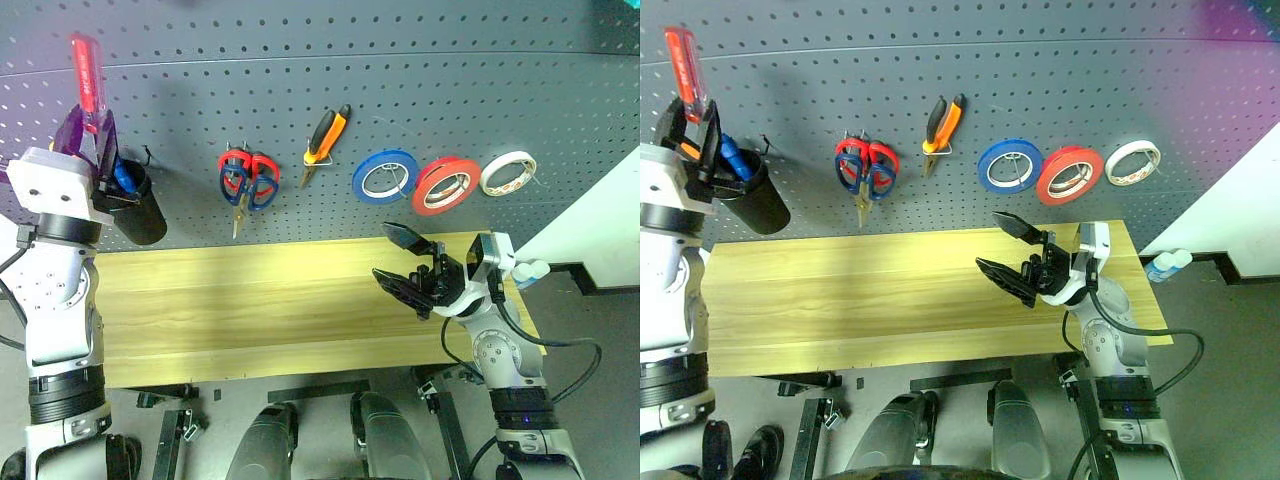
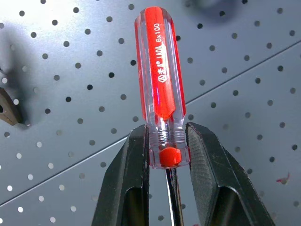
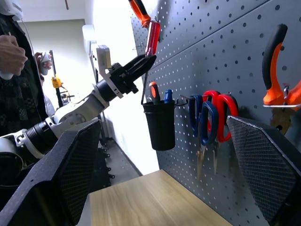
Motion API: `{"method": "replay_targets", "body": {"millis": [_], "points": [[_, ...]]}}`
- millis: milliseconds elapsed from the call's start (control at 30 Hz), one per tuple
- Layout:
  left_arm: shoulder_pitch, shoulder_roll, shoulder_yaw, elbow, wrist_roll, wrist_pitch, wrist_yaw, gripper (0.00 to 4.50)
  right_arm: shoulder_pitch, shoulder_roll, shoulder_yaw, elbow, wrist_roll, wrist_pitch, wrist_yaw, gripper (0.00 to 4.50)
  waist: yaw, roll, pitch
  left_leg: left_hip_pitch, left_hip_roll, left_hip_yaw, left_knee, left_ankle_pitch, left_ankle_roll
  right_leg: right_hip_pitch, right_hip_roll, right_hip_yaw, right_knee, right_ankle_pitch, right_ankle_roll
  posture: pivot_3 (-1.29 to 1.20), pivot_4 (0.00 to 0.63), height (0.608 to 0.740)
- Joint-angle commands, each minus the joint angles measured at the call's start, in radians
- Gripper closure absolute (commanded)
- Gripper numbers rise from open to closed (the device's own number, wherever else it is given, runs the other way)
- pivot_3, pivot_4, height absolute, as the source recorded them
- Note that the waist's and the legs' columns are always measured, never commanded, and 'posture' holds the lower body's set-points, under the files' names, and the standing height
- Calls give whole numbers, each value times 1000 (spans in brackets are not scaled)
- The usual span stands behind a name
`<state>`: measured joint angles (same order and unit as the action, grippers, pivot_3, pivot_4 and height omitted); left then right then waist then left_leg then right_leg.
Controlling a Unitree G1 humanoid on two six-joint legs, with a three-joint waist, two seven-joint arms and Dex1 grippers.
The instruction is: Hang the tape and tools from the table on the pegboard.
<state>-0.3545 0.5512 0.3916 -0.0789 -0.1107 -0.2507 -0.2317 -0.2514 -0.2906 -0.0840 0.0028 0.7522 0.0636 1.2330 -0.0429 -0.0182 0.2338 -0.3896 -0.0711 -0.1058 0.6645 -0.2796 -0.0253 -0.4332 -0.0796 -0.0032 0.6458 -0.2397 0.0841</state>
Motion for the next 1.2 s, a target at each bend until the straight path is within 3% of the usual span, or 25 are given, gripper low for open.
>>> {"method": "replay_targets", "body": {"millis": [33, 400, 700, 1100, 1200], "points": [[-42, 28, 22, 6, -5, -24, 7, 3694, -7, 3, -17, -40, 17, 0, 0, 0, 0, 0, 0, 0, 0, 0, 0, 0, 0, 0, 0, 0, 1, 0, 0, -101, 149, 740], [-97, 3, -5, 155, -25, -100, -13, 3694, -3, -16, -23, -47, 9, 13, -18, 0, -1, 0, -2, 2, 0, 0, 1, 1, -1, 0, 0, 0, 4, 0, -1, -105, 164, 740], [-52, -35, -5, 194, -68, -119, -17, 3694, 7, -33, -25, -62, 4, 28, -31, 0, -1, 0, -2, 2, 0, 0, 1, 1, -1, 0, 0, 0, 4, 1, -1, -105, 179, 740], [50, -98, 8, 117, -139, -91, -11, 35, 7, -43, -26, -68, 5, 43, -45, 0, 0, 0, -2, 2, 0, 0, 2, 1, -1, 1, 0, 1, 4, 1, -1, -92, 187, 740], [55, -102, 7, 98, -143, -82, -10, 13, 4, -41, -23, -68, 7, 48, -48, 0, 0, 0, -2, 2, 0, 0, 2, 1, -1, 1, 0, 1, 4, 1, -1, -90, 186, 740]]}}
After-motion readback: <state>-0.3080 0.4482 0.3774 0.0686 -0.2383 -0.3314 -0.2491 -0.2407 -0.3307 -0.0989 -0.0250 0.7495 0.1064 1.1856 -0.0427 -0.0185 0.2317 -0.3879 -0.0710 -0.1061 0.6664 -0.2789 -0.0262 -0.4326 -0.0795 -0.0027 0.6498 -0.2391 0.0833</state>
